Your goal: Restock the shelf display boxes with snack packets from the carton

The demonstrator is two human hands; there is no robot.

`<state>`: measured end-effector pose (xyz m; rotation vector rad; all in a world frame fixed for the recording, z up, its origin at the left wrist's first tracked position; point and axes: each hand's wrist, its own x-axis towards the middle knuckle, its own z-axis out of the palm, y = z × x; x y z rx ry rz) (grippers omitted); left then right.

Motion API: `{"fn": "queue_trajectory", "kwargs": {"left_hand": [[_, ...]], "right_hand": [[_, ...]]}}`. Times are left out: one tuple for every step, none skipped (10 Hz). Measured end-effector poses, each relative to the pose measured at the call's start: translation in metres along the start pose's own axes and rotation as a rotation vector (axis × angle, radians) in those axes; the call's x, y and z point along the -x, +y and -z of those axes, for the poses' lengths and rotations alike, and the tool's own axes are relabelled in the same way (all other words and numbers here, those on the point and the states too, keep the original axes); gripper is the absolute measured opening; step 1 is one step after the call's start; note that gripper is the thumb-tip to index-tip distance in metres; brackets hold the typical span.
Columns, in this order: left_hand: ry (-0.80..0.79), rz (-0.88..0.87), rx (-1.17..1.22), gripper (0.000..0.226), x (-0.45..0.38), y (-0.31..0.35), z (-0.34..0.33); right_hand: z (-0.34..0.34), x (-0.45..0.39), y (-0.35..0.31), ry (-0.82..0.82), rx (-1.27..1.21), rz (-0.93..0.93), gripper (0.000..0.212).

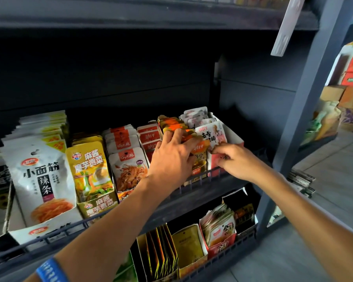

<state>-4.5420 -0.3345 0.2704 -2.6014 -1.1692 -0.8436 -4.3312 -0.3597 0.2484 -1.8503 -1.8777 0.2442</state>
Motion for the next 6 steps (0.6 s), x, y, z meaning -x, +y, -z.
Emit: {"fn": "queue_trajectory", "kwargs": {"left_hand": [[-0.009,0.021,-0.021,0.061,0.002,0.003,-0.002],[-0.021,0.025,-0.041,0.068,0.003,0.003,-0.002],[-0.023,0.038,-0.082,0.072,0.009,0.003,0.001],[-0.046,0.043,-0.059,0.074,0.013,0.005,0.008],[-0.081,0.061,-0.011,0.076,0.027,0.009,0.019],[-0.103,0.088,0.042,0.076,0.042,0.009,0.033]], "right_hand": [[0.005,0.003,-0.006,-0.042,-0.035,-0.011,0.030],[0.006,0.008,-0.011,0.002,-0.057,-0.004,0.030],[0.008,0.025,-0.018,0.128,-0.079,0.015,0.033],[0.006,0.037,-0.026,0.155,-0.082,0.016,0.036],[0.007,0.054,-0.035,0.186,-0.085,-0.023,0.044],[0.011,0.065,-0.041,0.233,-0.137,-0.119,0.050]]}}
